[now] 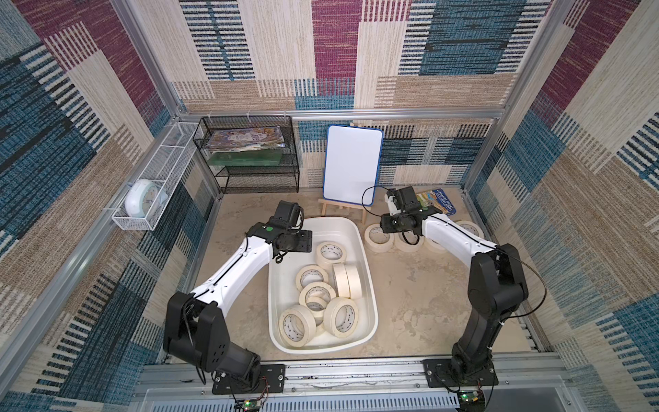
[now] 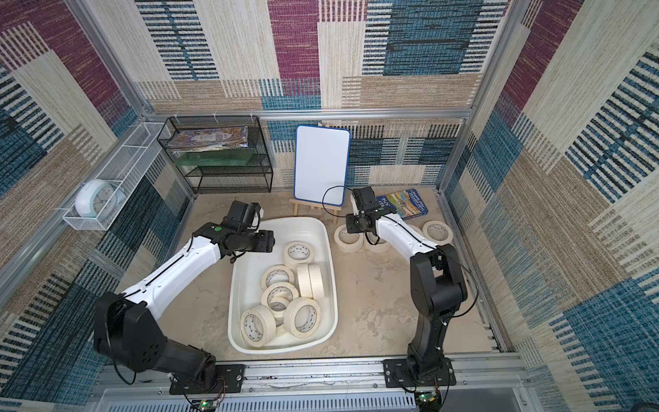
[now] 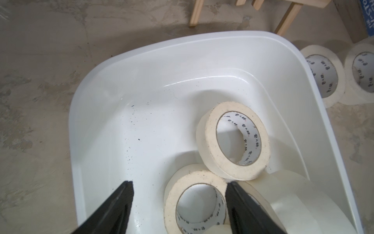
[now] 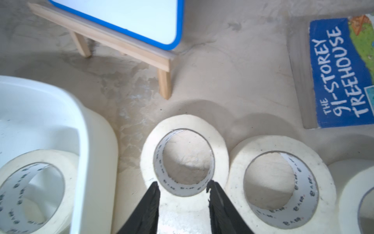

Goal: Take out the art tape in the storage box
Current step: Place the art tape at the center of the board, then pick up the art tape from the storage box.

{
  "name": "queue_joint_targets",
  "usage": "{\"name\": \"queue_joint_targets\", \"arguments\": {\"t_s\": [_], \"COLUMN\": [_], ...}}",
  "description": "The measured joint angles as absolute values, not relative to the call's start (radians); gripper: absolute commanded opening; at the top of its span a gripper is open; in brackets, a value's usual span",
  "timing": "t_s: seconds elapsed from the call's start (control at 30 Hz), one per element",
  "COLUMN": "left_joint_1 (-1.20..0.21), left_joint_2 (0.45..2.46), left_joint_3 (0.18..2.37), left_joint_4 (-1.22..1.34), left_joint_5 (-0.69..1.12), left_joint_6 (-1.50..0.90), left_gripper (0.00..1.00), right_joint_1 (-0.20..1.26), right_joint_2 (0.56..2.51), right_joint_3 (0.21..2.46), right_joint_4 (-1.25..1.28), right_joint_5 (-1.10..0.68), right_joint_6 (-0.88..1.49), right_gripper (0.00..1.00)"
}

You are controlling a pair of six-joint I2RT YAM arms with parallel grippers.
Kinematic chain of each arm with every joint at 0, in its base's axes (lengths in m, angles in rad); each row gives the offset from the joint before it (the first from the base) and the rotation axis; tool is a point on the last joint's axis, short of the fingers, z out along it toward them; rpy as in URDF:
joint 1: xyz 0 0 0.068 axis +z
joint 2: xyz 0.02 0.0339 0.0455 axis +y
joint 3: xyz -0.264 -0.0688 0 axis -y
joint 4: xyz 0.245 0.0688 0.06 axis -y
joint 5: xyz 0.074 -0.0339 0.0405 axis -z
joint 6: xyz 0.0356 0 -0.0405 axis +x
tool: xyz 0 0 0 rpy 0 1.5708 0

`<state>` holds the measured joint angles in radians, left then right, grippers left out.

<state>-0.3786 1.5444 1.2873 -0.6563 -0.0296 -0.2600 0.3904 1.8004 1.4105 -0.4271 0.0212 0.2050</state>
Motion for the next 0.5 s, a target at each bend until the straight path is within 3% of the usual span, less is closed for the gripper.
{"name": "queue_joint_targets", "arguments": {"t_s": [0.5], "left_joint_1": [-0.474], "left_joint_2": [1.854], "left_joint_3": [1.451], "left_joint_4": [-0.727], "left_joint_5": [-0.036], "left_joint_6": [-0.221], "left_gripper": [0.72], "right_joint_1": [0.474], "right_joint_2": [1.607], "right_joint_3": [1.283], "right_joint_4": [-0.451], "right_joint_5": [-0.088], "right_joint_6": [0.221], "right_gripper": [0.4]}}
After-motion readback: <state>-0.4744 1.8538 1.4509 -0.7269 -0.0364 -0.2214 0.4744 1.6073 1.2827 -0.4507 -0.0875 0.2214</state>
